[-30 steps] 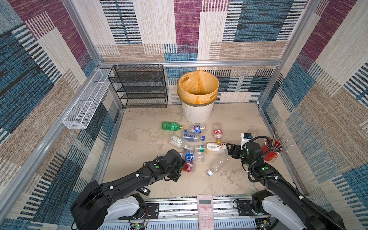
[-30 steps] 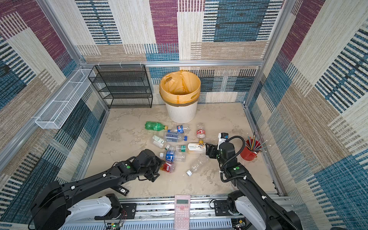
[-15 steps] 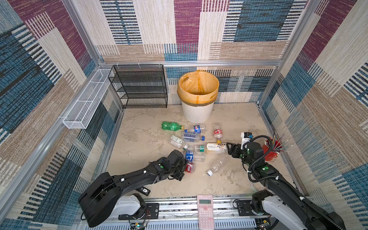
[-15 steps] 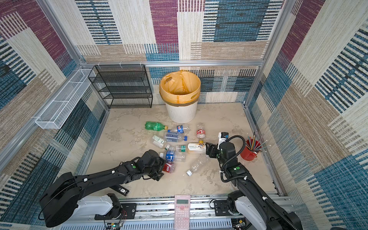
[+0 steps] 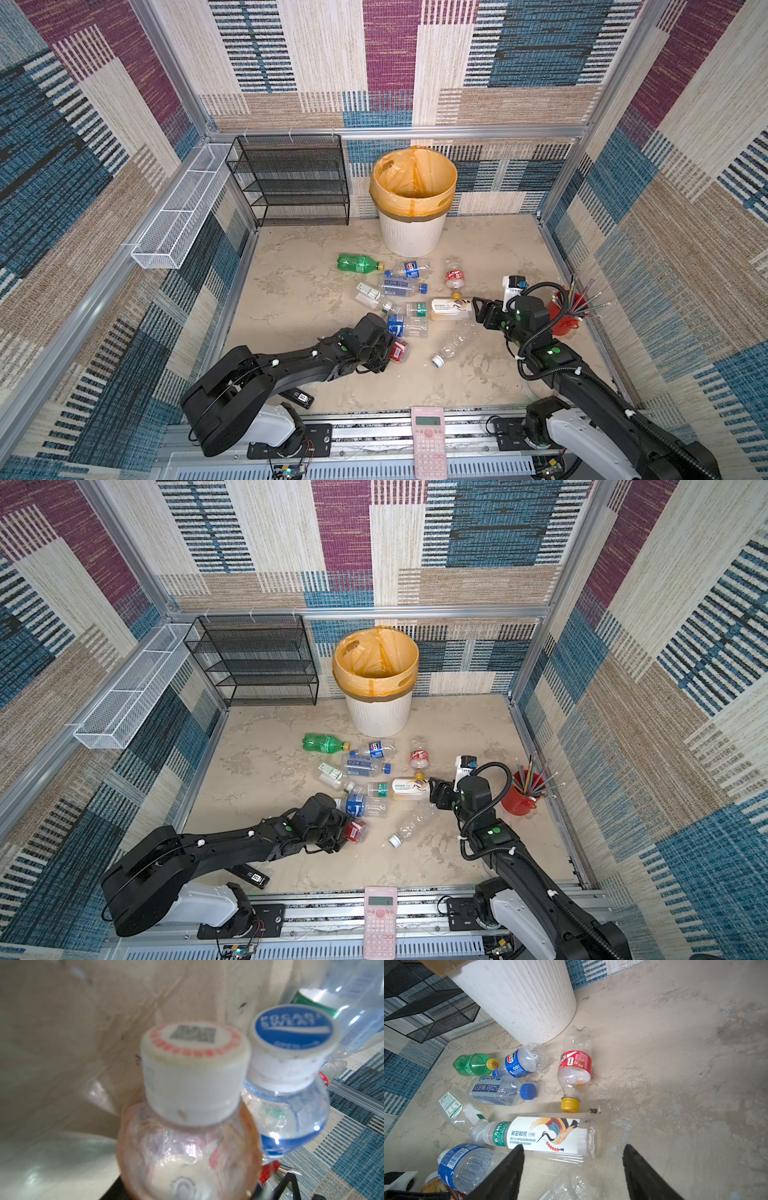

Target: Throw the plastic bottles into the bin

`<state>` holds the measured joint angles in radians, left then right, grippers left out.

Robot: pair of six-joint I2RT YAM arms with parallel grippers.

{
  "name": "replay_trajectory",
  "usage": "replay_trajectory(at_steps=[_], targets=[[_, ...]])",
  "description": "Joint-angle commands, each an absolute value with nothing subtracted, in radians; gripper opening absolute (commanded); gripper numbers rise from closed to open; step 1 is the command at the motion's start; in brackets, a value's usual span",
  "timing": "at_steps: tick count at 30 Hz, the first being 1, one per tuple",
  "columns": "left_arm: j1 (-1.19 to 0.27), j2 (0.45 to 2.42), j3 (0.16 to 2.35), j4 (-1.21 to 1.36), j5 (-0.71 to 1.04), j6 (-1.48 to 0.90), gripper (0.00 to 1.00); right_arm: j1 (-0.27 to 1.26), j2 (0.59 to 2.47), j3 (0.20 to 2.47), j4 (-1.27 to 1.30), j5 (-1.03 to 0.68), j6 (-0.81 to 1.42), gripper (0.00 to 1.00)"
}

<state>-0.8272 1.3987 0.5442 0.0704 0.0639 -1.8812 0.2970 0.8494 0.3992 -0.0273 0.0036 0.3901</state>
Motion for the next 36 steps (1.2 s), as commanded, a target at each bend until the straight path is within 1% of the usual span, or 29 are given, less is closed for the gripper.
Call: replay_trajectory(at_steps=[1,3,9,12,14,17,18,20,21,22,25,28,31,36], targets=[[-0.825,1.385,0.547,0.001,0.055,-1.813,0.52,0.298,0.847,0.405,-0.02,0.015,0.379,0.76],[-0.825,1.357,0.569,-0.068,0.032,-1.753,0.5,0.298,0.847,0.407,-0.015,0.014,0.378,0.76],[-0.824,1.233,0.629,-0.272,-0.085,-1.526,0.5,0.297,0.853,0.405,0.013,0.005,0.375,0.75],[-0.824,1.17,0.62,-0.297,-0.159,-1.401,0.5,0.298,0.863,0.404,0.033,0.001,0.373,0.75],[-0.821,1.133,0.601,-0.261,-0.192,-1.3,0.51,0.298,0.872,0.401,0.048,0.0,0.37,0.75],[-0.815,1.079,0.539,-0.084,-0.22,-1.081,0.52,0.298,0.878,0.39,0.083,0.0,0.355,0.74],[-0.815,1.059,0.504,0.031,-0.203,-0.947,0.53,0.298,0.879,0.384,0.095,0.001,0.349,0.74],[-0.814,1.027,0.455,0.177,-0.194,-0.752,0.51,0.298,0.875,0.376,0.114,0.005,0.335,0.73],[-0.814,1.007,0.431,0.242,-0.198,-0.65,0.48,0.298,0.871,0.371,0.122,0.007,0.325,0.73],[-0.815,0.993,0.41,0.298,-0.201,-0.557,0.48,0.298,0.865,0.366,0.13,0.008,0.319,0.73],[-0.814,0.953,0.334,0.465,-0.253,-0.313,0.51,0.298,0.849,0.356,0.156,0.011,0.296,0.72],[-0.807,0.936,0.255,0.655,-0.291,-0.101,0.56,0.298,0.838,0.348,0.178,0.016,0.282,0.71],[-0.768,0.963,0.201,0.81,-0.272,0.03,0.58,0.298,0.843,0.346,0.199,0.016,0.276,0.7],[-0.676,1.054,0.139,1.093,-0.135,0.077,0.59,0.298,0.878,0.353,0.224,0.013,0.273,0.7]])
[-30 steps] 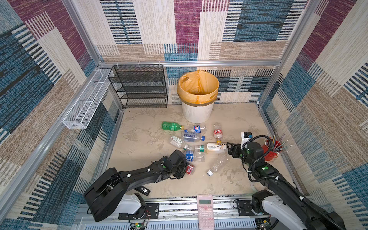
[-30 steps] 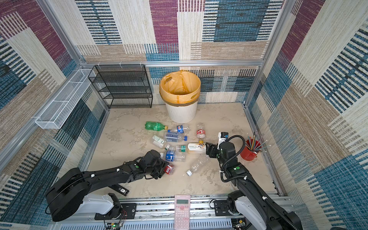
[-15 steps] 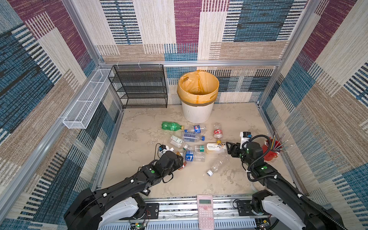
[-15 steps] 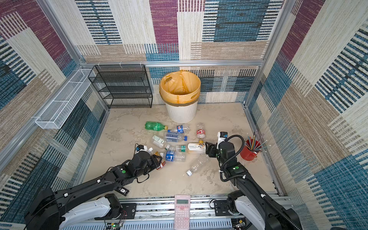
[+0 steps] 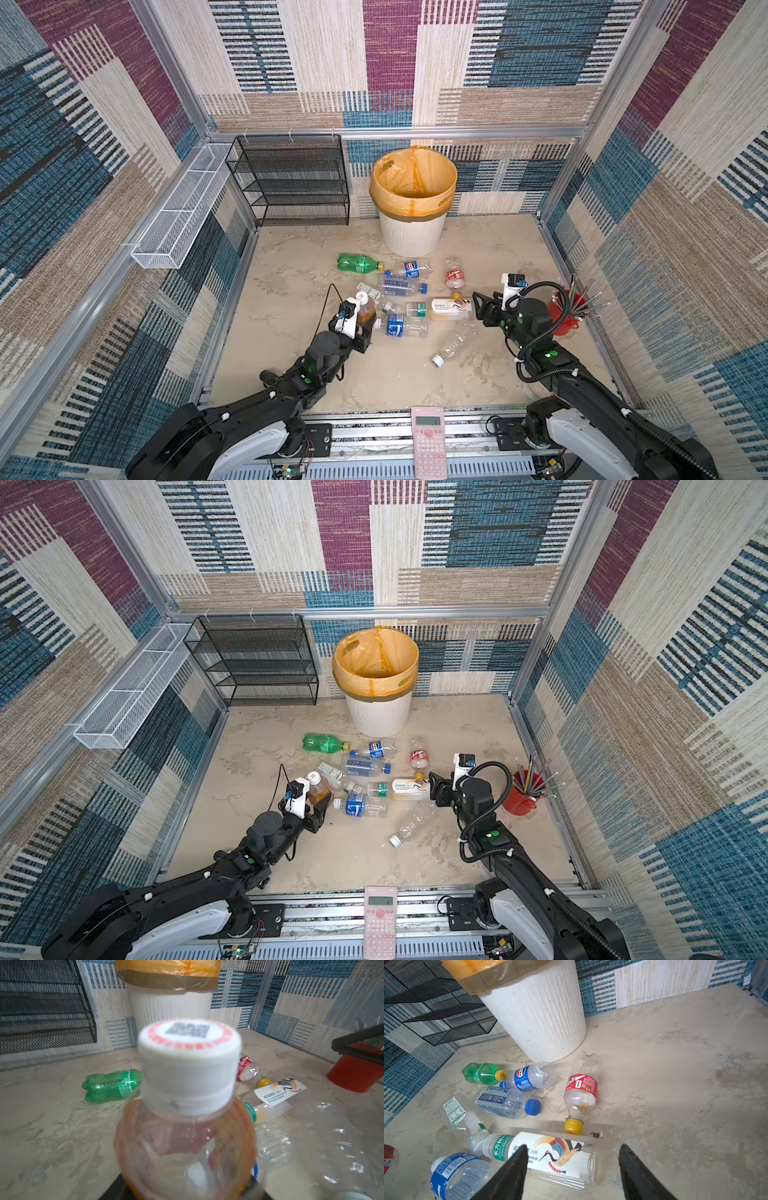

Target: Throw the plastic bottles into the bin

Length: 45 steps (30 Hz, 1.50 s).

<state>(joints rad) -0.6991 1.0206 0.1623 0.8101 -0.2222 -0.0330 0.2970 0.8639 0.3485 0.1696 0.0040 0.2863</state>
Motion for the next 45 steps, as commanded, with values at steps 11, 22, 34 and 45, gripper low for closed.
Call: replay_trajectory(at_steps=[11,22,34,45], targets=[[-0.587,1.296,0.377,1.379,0.066,0.037,0.59,0.298,0.904,0.39,0.217,0.013,0.274,0.7],[-0.427,1.727,1.55,0.585,0.292,-0.183,0.71,0.298,0.831,0.436,0.112,0.015,0.283,0.71],[-0.424,1.691,1.941,0.253,0.279,-0.122,0.99,0.298,0.781,0.474,0.009,0.006,0.271,0.73],[-0.422,1.398,1.415,0.217,0.227,-0.18,0.95,0.298,0.887,0.508,0.023,-0.074,0.336,0.72]])
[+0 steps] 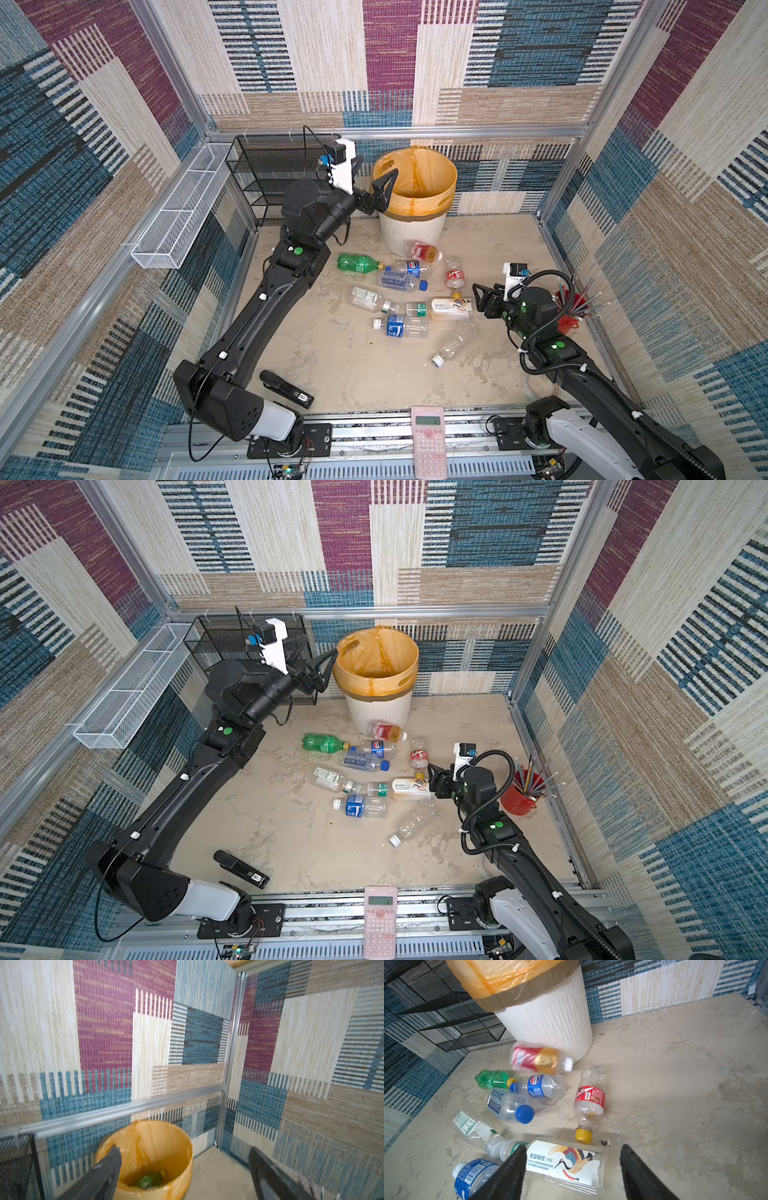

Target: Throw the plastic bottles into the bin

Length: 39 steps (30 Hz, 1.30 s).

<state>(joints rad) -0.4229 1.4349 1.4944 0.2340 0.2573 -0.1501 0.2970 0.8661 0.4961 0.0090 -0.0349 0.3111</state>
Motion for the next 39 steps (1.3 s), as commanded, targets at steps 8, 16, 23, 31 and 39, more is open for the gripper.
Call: replay_trajectory(at_steps=[8,16,23,31,39], targets=[[-0.422,1.22,1.029,0.195,0.167,-0.244,0.92,0.298,0.957,0.543,-0.021,-0.119,0.394,0.73],[-0.422,1.057,0.816,0.113,0.114,-0.282,0.9,0.295,1.047,0.612,-0.066,-0.065,0.425,0.76],[-0.422,0.98,0.729,0.071,0.107,-0.332,0.88,0.27,1.123,0.695,-0.169,-0.042,0.473,0.76],[-0.422,0.951,0.654,0.08,0.115,-0.363,0.86,0.184,1.189,0.765,-0.243,-0.035,0.392,0.76],[-0.422,0.941,0.628,0.1,0.137,-0.389,0.86,0.134,1.358,0.914,-0.252,-0.048,0.292,0.75]])
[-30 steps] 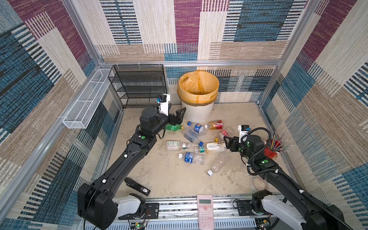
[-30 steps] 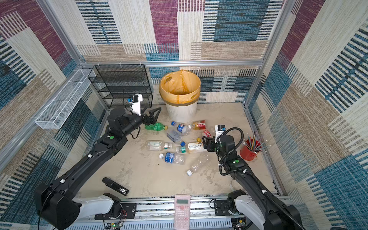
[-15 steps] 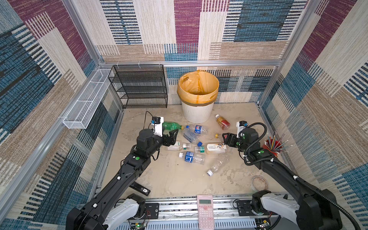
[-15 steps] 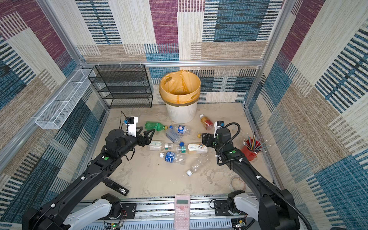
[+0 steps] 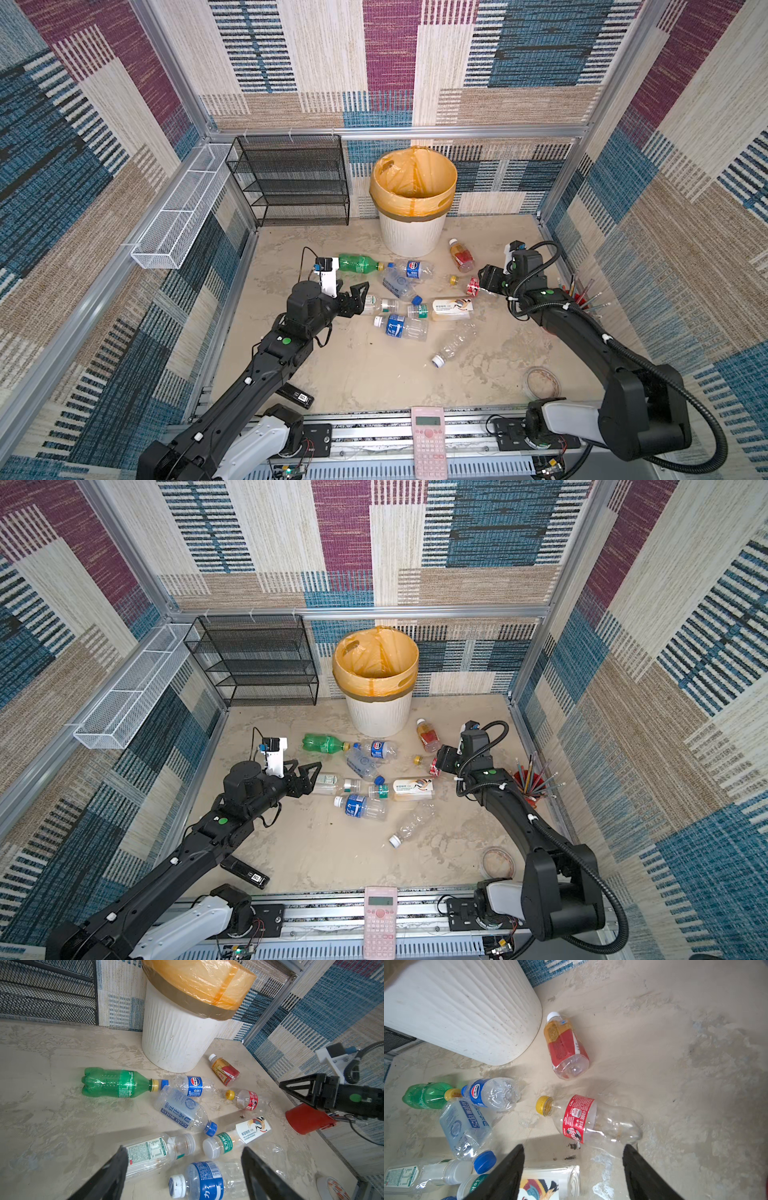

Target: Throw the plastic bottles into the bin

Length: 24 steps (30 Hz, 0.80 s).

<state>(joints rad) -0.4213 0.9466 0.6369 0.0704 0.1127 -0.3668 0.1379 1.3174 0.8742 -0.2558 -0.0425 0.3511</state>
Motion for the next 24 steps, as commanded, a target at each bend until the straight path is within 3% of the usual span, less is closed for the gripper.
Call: replay_trajectory(at_steps=[1,24], targets=[[-0.422,0.939,0.624,0.107,0.141,-0.394,0.85,0.132,1.385,0.936,-0.252,-0.052,0.277,0.75],[-0.422,0.826,0.548,0.066,0.137,-0.434,0.85,0.13,1.937,1.407,-0.302,-0.05,0.128,0.8]])
